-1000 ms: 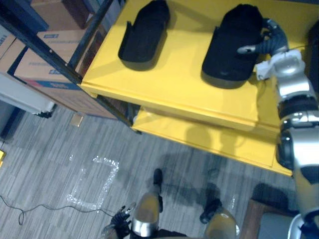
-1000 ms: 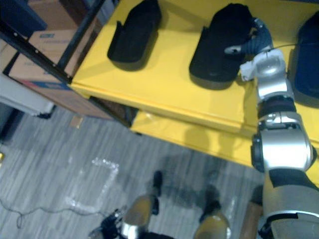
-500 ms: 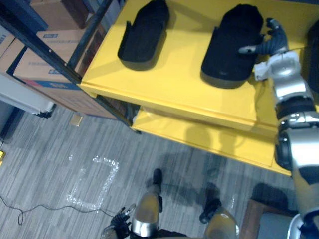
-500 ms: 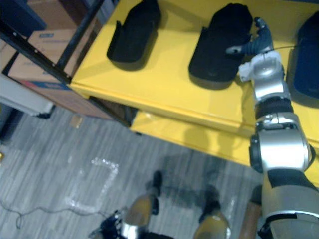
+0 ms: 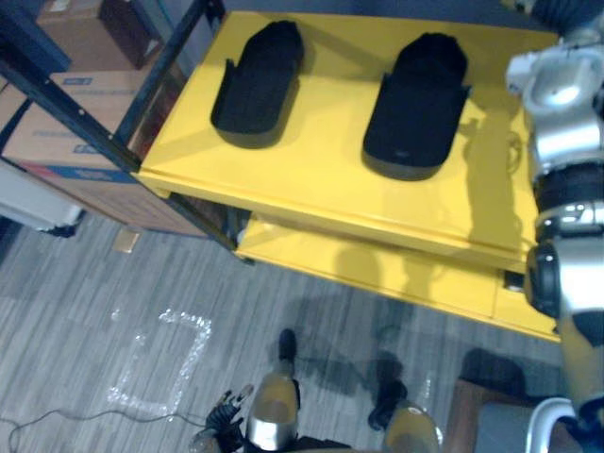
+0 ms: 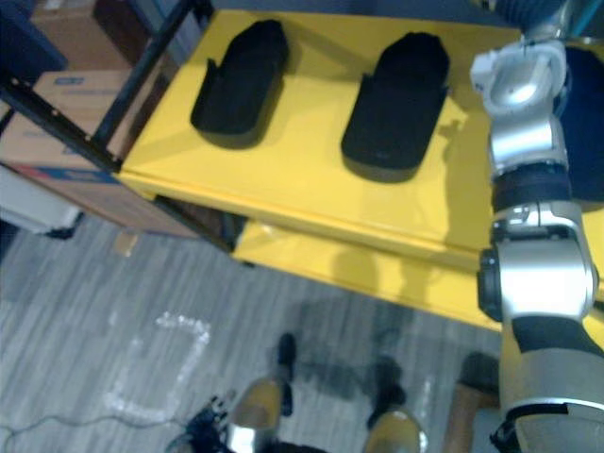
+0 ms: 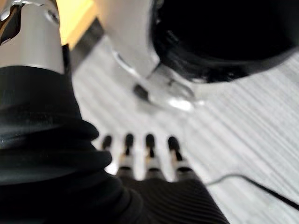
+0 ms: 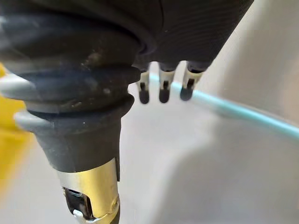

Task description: Walk over and take plastic housings, then place them on the shelf

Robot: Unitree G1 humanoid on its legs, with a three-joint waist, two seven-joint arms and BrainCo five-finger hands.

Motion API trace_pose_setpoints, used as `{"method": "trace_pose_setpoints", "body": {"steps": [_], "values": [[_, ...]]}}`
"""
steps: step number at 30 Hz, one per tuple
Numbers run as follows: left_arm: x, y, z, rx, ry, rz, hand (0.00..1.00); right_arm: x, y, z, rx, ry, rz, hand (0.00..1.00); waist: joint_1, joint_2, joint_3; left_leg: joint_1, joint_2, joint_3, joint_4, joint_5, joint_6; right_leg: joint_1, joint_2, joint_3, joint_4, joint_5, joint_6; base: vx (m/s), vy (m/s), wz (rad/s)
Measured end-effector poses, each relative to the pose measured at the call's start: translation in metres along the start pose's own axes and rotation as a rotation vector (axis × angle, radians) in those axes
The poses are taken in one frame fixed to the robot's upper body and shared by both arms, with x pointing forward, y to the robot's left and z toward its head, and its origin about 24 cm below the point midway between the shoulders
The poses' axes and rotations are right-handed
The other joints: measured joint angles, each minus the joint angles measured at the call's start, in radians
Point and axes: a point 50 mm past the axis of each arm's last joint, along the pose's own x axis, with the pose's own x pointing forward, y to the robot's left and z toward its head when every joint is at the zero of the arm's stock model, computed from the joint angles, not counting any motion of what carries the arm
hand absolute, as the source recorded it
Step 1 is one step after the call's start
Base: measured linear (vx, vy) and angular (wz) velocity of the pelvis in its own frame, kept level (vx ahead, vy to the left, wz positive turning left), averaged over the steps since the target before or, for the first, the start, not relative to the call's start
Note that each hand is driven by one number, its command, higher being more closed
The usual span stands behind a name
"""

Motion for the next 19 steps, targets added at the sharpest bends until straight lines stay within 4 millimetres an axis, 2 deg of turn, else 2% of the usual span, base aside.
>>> {"method": "trace_pose_setpoints", "body": {"steps": [1, 3, 4, 6, 8, 9, 11, 13, 16, 18, 19], "values": [[0.000, 0.001, 0.000, 0.009, -0.003, 0.009, 0.00, -0.001, 0.001, 0.002, 0.004, -0.012, 0.011, 0.00, -0.003, -0.009, -0.006, 0.011, 0.000, 0.008, 0.000, 0.000, 0.000, 0.015, 0.004, 0.001, -0.018, 0.008, 0.000, 0.06, -0.018, -0.10], [-0.001, 0.011, -0.001, 0.008, -0.012, 0.056, 0.00, -0.010, 0.002, 0.003, 0.003, -0.068, 0.067, 0.00, -0.016, -0.046, -0.064, 0.028, 0.002, 0.025, -0.005, -0.001, -0.001, 0.054, 0.022, 0.005, -0.090, 0.040, 0.003, 0.04, -0.013, -0.15], [-0.002, 0.014, -0.001, 0.006, -0.017, 0.066, 0.00, -0.013, 0.001, 0.003, -0.007, -0.083, 0.077, 0.00, -0.023, -0.054, -0.079, 0.030, 0.004, 0.037, -0.005, -0.001, -0.001, 0.063, 0.028, 0.007, -0.110, 0.051, 0.003, 0.03, -0.010, -0.11], [-0.003, 0.021, 0.001, 0.021, -0.035, 0.102, 0.00, -0.022, -0.005, 0.009, -0.038, -0.163, 0.141, 0.00, -0.041, -0.083, -0.107, 0.061, 0.014, 0.071, -0.007, -0.005, -0.006, 0.100, 0.052, 0.027, -0.174, 0.082, 0.000, 0.01, -0.015, -0.29], [-0.003, 0.026, -0.001, 0.020, -0.029, 0.125, 0.00, -0.031, -0.013, 0.011, -0.091, -0.218, 0.187, 0.00, -0.071, -0.094, -0.137, 0.062, 0.023, 0.084, -0.007, -0.015, -0.005, 0.105, 0.065, 0.032, -0.196, 0.092, -0.001, -0.02, -0.009, -0.25], [-0.004, 0.032, -0.002, 0.043, -0.019, 0.149, 0.00, -0.040, -0.027, 0.009, -0.155, -0.253, 0.207, 0.00, -0.095, -0.106, -0.158, 0.072, 0.029, 0.106, -0.008, -0.019, -0.004, 0.108, 0.073, 0.048, -0.211, 0.100, -0.003, -0.02, 0.007, -0.33], [-0.006, 0.038, -0.008, 0.038, 0.001, 0.176, 0.00, -0.049, -0.044, 0.003, -0.197, -0.258, 0.208, 0.00, -0.115, -0.114, -0.183, 0.083, 0.034, 0.131, -0.008, -0.028, -0.010, 0.106, 0.081, 0.075, -0.228, 0.110, -0.003, -0.02, 0.009, -0.47], [-0.008, 0.048, -0.015, 0.036, 0.033, 0.212, 0.00, -0.062, -0.082, -0.015, -0.246, -0.200, 0.151, 0.00, -0.149, -0.121, -0.223, 0.097, 0.039, 0.180, -0.008, -0.033, -0.013, 0.093, 0.087, 0.121, -0.253, 0.131, -0.005, 0.01, 0.015, -0.57], [-0.011, 0.054, -0.024, 0.010, 0.063, 0.243, 0.00, -0.085, -0.121, -0.037, -0.206, -0.097, 0.070, 0.00, -0.185, -0.118, -0.247, 0.122, 0.043, 0.229, -0.008, -0.041, -0.015, 0.091, 0.092, 0.164, -0.269, 0.142, -0.003, 0.01, 0.015, -0.53], [-0.014, 0.060, -0.033, -0.014, 0.095, 0.267, 0.00, -0.123, -0.155, -0.068, -0.171, 0.060, -0.011, 0.00, -0.228, -0.113, -0.282, 0.138, 0.047, 0.270, -0.008, -0.051, -0.022, 0.075, 0.097, 0.206, -0.272, 0.143, -0.005, 0.03, 0.011, -0.52], [-0.016, 0.062, -0.036, -0.027, 0.103, 0.278, 0.00, -0.137, -0.162, -0.078, -0.161, 0.111, -0.045, 0.00, -0.235, -0.114, -0.289, 0.144, 0.049, 0.281, -0.008, -0.052, -0.023, 0.074, 0.098, 0.215, -0.273, 0.143, -0.005, 0.03, 0.007, -0.29]]}}
